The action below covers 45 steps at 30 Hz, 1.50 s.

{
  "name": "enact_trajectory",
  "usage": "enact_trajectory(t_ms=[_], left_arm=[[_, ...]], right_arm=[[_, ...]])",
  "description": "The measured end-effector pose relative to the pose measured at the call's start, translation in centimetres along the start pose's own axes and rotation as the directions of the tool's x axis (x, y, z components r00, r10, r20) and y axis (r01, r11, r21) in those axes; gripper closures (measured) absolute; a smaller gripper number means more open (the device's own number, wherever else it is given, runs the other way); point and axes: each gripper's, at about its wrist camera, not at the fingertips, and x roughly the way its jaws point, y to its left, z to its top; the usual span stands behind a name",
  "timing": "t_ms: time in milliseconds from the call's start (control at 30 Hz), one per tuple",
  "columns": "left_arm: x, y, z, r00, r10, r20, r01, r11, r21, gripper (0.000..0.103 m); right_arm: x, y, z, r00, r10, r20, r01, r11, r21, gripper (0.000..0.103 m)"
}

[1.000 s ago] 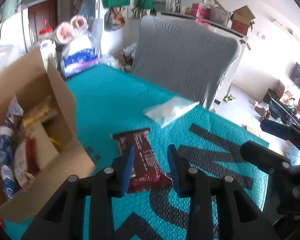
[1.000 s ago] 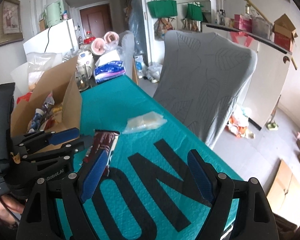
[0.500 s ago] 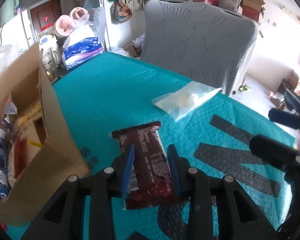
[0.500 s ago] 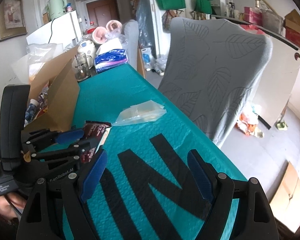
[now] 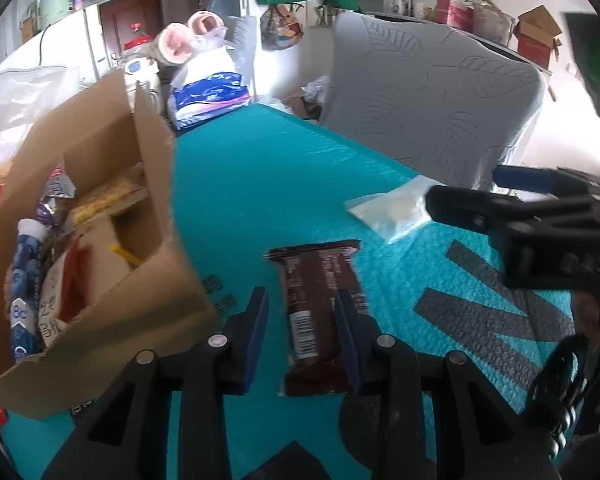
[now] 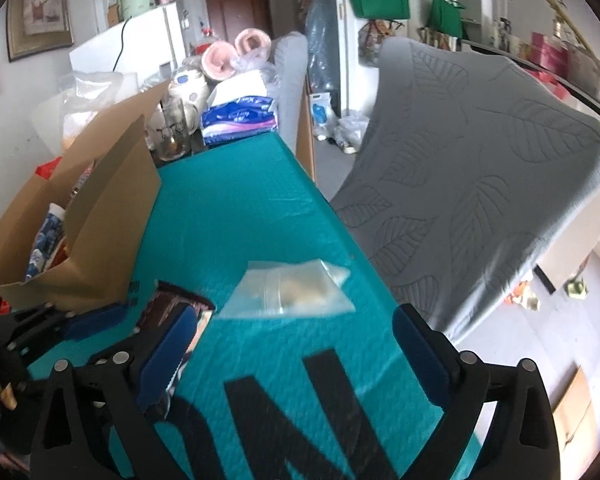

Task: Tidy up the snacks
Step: 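Grasp the brown chocolate bar with the left tool while the right tool grasps the clear zip bag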

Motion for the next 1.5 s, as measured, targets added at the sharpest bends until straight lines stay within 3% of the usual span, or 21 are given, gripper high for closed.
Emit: enact_trajectory(t_ms=[300,433,500,600,933,1067,1333,1500], left_arm=[[1.1,1.0,0.4,0.999,-0.039,-0.021,0.038,0.998,-0.052,0.069],[1.3,0.9,0.6,0.998,-0.056,-0.023,0.055,0.997,-0.055,0.069],[1.3,0.8,0.5,0.997,-0.077,-0.028,0.075,0.996,-0.056,0.069],[1.5,0.6,0.7,0.992,-0.118,-0.036,0.116,0.991,-0.060,0.069],[2.0,-0.4,1.2,0.987,-0.153,-0.053,0.151,0.987,-0.048,0.069],[1.8,-0.2,1.3,0.977,-0.209,-0.043,0.206,0.976,-0.070,0.069],[1.5,-1.9,1.5,0.980,-0.192,-0.045,0.192,0.981,-0.014,0.069],[2.2,-2.7,1.7,0.991,-0.126,-0.045,0.127,0.991,0.028,0.069]], right_arm=[[5.0,0.6,1.6,0.993,-0.039,-0.108,0.032,0.997,-0.064,0.003],[6.4,0.0,1.4,0.986,0.001,-0.165,-0.010,0.999,-0.051,0.004],[6.5,0.1,1.0,0.984,0.008,-0.175,-0.020,0.998,-0.066,0.020],[6.5,0.2,0.4,0.983,0.007,-0.184,-0.022,0.997,-0.076,0.024],[3.9,-0.1,-2.6,0.985,-0.023,-0.173,0.017,0.999,-0.040,0.027],[2.7,-0.1,-3.8,0.986,-0.030,-0.164,0.027,0.999,-0.019,0.028],[0.1,0.1,-5.9,0.988,-0.026,-0.155,0.029,0.999,0.018,0.029],[-1.2,-0.2,-6.9,0.989,-0.015,-0.148,0.025,0.998,0.064,0.029]])
